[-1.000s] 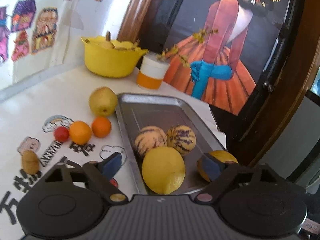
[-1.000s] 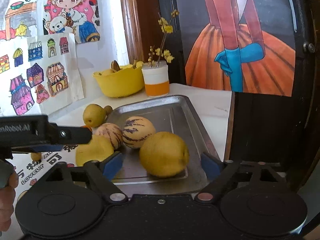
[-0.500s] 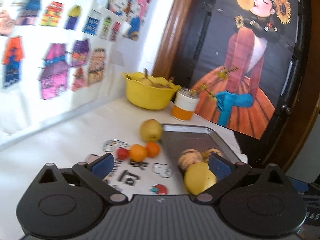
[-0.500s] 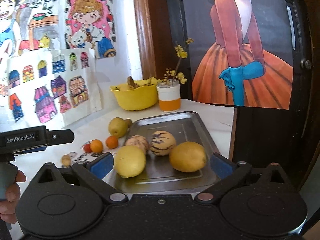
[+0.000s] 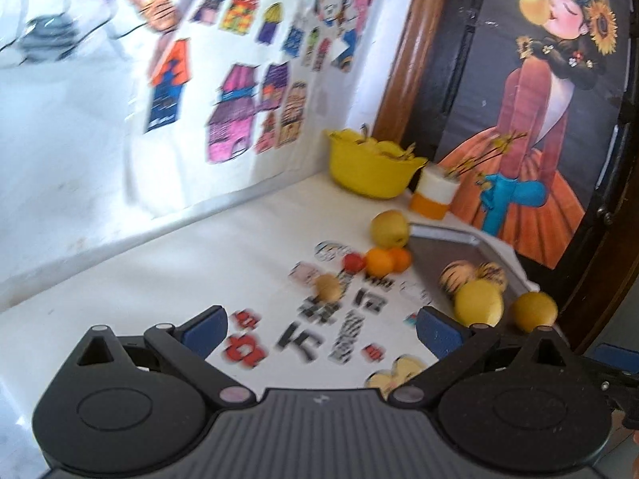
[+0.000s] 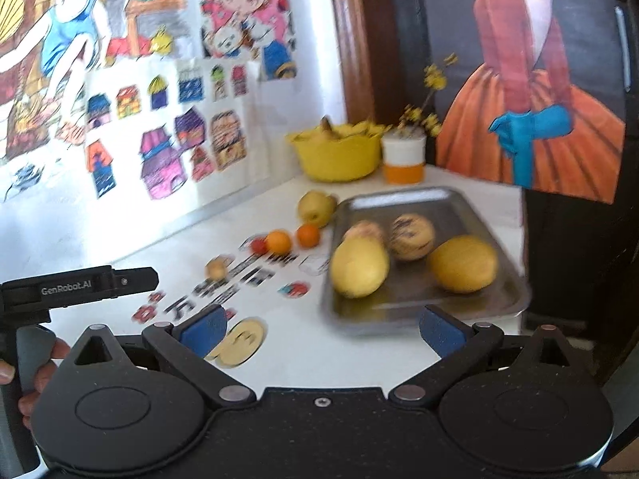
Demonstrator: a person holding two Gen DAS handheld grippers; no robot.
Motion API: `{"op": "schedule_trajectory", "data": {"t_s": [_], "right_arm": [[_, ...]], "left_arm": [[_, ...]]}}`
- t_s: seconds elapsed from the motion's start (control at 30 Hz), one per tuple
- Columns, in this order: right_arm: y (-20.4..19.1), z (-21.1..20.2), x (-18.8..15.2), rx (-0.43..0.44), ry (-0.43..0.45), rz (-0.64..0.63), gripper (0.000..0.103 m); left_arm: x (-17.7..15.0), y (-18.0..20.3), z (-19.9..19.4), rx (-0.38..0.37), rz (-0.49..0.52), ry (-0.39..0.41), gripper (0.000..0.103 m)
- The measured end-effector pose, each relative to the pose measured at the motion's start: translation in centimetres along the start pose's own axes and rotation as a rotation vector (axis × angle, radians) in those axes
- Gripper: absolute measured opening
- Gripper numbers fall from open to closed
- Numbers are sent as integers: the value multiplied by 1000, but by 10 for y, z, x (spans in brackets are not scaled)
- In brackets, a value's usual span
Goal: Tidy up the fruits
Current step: 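Withdraw both tools from the tray toward the small fruits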
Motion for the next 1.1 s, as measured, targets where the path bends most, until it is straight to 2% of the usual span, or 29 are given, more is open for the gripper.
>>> {"op": "schedule_trajectory", "data": {"t_s": [0.27,0.63,0.93,1.1], "right_arm": [[-31,9,-22,60,-110,21,102],[-58,38,-44,105,-225,-72,102],[-56,61,-3,103,-163,-202,102],[-56,82,34,125,-106,-198,102]], "left_arm": [[-16,-35,-15,48,-11,-43,103],[-16,-55,-15,57,19,-48,103],[-5,-46,5,4,102,-36,103],[-1,-35,18,-41,173,-37,103]]}}
Point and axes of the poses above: each gripper's, at about its wrist camera, not at the fingertips, and z roughly the way its jaws point, y to its right, x to its top, the point moved 9 cm from there along z, roughly the way its jaws point, and after that the axes turned 12 degrees about y, right-handed, at the moved point
